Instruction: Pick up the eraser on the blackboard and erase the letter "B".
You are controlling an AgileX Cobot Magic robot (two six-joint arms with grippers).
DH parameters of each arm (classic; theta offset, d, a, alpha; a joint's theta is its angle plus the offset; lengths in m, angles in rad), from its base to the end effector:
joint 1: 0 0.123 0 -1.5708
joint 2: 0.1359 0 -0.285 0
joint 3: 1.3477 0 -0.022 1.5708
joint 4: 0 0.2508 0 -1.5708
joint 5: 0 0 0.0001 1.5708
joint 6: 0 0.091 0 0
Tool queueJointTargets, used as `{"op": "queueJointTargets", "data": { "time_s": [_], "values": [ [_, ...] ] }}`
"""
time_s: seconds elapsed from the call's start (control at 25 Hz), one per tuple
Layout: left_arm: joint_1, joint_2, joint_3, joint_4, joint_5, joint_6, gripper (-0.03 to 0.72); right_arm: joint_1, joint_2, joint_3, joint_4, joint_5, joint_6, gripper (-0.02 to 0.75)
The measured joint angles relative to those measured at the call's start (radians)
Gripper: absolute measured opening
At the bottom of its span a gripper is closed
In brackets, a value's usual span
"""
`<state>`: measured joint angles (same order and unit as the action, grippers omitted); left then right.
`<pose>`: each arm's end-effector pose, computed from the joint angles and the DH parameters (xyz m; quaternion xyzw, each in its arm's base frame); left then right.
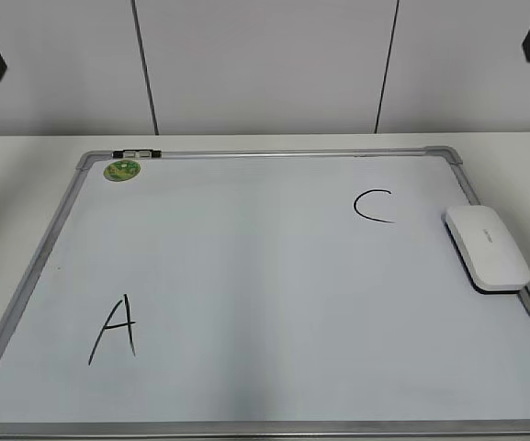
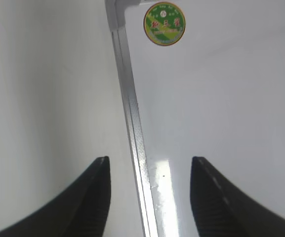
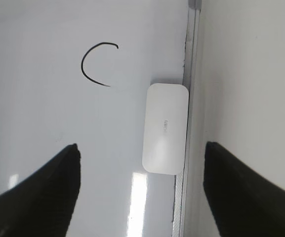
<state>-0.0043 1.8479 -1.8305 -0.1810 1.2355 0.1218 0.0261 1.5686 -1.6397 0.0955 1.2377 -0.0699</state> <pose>0.3986 -0.0172 0.3412 0.0495 0.9744 -0.0777 0.2053 0.3247 0.0167 0.3868 -0.0423 0.9679 0.0422 0.2439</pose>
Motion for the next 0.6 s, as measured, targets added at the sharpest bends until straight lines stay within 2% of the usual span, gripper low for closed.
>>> {"op": "queueJointTargets", "data": {
  "time_s": [0.32,0.48,0.6],
  "values": [
    [-0.002,-0.257,0.0,-0.014,0.01,-0.002,0.377,0.0,-0.226,0.015,0.004,0.015,-0.004,0.594],
    [-0.002,-0.394,0.01,-0.023,0.014,-0.034,0.377,0.0,-0.343,0.092,0.003,0.02,-0.005,0.592],
    [-0.002,-0.51,0.088,-0.037,0.016,-0.043,0.377,0.0,-0.432,0.189,0.003,0.02,-0.005,0.592]
  ]
}}
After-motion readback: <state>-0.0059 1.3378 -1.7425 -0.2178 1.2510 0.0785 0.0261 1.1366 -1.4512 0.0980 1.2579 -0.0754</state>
